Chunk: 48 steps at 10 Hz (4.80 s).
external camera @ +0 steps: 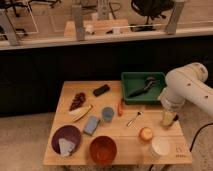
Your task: Place sponge in purple bowl
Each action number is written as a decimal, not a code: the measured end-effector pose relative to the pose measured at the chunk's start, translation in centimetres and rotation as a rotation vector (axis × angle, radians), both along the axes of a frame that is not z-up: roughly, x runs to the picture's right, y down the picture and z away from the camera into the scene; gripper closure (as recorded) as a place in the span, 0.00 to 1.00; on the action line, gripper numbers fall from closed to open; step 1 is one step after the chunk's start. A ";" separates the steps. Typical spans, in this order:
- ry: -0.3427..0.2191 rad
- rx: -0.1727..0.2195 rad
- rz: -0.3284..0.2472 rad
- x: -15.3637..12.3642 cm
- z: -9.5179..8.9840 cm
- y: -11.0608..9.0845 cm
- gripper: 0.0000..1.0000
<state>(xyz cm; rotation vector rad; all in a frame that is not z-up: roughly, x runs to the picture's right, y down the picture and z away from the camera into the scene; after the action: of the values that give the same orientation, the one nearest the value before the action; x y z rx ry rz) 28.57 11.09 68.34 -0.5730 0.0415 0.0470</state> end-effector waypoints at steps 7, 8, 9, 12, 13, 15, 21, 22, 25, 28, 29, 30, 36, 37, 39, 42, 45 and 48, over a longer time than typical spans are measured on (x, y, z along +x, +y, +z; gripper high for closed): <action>0.000 0.000 0.000 0.0 0.0 0.0 0.20; 0.000 0.000 0.000 0.0 0.0 0.0 0.20; 0.000 0.000 0.000 0.0 0.0 0.0 0.20; 0.000 0.000 0.000 0.0 0.0 0.0 0.20; 0.000 0.000 0.000 0.0 0.0 0.0 0.20; 0.000 0.000 0.000 0.0 0.0 0.0 0.20; 0.000 0.000 0.000 0.0 0.0 0.0 0.20; 0.000 0.000 0.000 0.0 0.0 0.0 0.20; 0.000 0.000 0.000 0.0 0.0 0.0 0.20; 0.000 0.000 0.000 0.0 0.0 0.0 0.20; 0.000 0.000 0.000 0.0 0.0 0.0 0.20; 0.000 0.000 0.000 0.0 0.0 0.0 0.20; 0.000 0.000 0.000 0.0 0.0 0.0 0.20; 0.000 0.000 0.000 0.0 0.0 0.0 0.20; 0.000 0.001 0.000 0.0 0.0 0.0 0.20; -0.036 0.069 0.031 0.2 2.0 -1.6 0.20; -0.146 0.116 0.014 -1.7 8.1 -5.3 0.20; -0.305 0.165 -0.085 -6.3 14.9 -9.6 0.20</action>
<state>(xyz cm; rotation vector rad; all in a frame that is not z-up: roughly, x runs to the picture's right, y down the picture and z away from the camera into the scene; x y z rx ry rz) 22.24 1.50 83.24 -0.4080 -0.2327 -0.1195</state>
